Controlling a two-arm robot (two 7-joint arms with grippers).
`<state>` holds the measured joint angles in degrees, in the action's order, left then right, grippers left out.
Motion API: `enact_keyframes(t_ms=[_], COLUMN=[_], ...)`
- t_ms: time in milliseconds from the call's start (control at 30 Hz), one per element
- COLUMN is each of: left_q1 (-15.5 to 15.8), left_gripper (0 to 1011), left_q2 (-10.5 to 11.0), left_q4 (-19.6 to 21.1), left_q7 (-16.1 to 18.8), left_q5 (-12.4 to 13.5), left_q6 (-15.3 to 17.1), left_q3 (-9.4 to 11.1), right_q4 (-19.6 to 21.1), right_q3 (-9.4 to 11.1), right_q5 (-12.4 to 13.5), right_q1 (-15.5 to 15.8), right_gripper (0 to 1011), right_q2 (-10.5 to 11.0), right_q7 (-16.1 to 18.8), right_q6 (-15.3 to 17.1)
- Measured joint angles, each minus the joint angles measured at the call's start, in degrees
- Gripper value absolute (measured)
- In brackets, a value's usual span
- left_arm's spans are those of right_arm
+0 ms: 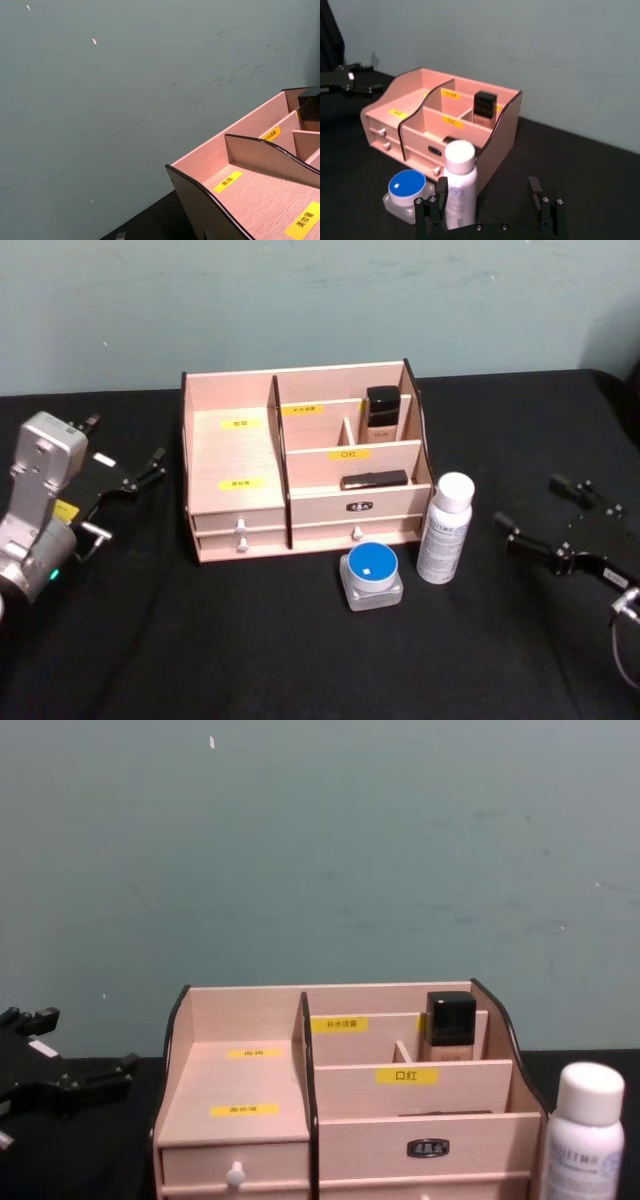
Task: Pick up the facial cleanser and watermelon frost from the table and place them into the tiered storage box.
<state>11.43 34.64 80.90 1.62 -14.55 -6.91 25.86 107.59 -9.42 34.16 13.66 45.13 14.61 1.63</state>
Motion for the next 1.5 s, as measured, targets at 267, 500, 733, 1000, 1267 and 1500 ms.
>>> enact_keyframes(t_ms=[267, 500, 733, 1000, 1267, 1500], left_q1=[0.0, 0.0, 0.0, 0.0, 0.0, 0.0], left_gripper=[1010, 1010, 1010, 1009, 1010, 1010], left_q2=[0.0, 0.0, 0.0, 0.0, 0.0, 0.0], left_q4=[0.0, 0.0, 0.0, 0.0, 0.0, 0.0], left_q7=[0.0, 0.0, 0.0, 0.0, 0.0, 0.0], left_q5=[0.0, 0.0, 0.0, 0.0, 0.0, 0.0], left_q6=[0.0, 0.0, 0.0, 0.0, 0.0, 0.0], left_q3=[0.0, 0.0, 0.0, 0.0, 0.0, 0.0], right_q4=[-3.4, -5.7, -8.6, -11.4, -13.8, -15.3], right_q3=[-2.2, -3.7, -5.1, -6.2, -7.3, -8.3], right_q5=[0.0, -1.4, -2.7, -3.8, -5.0, -6.1], right_q1=[-2.5, -4.8, -7.5, -10.4, -13.2, -15.0], right_gripper=[1003, 1002, 1003, 1002, 1002, 1003], right_q2=[-1.6, -3.2, -5.2, -7.4, -9.2, -10.2], right_q7=[3.8, 5.9, 7.6, 9.7, 10.9, 11.6], right_q6=[1.4, 2.3, 2.8, 3.1, 3.1, 3.0])
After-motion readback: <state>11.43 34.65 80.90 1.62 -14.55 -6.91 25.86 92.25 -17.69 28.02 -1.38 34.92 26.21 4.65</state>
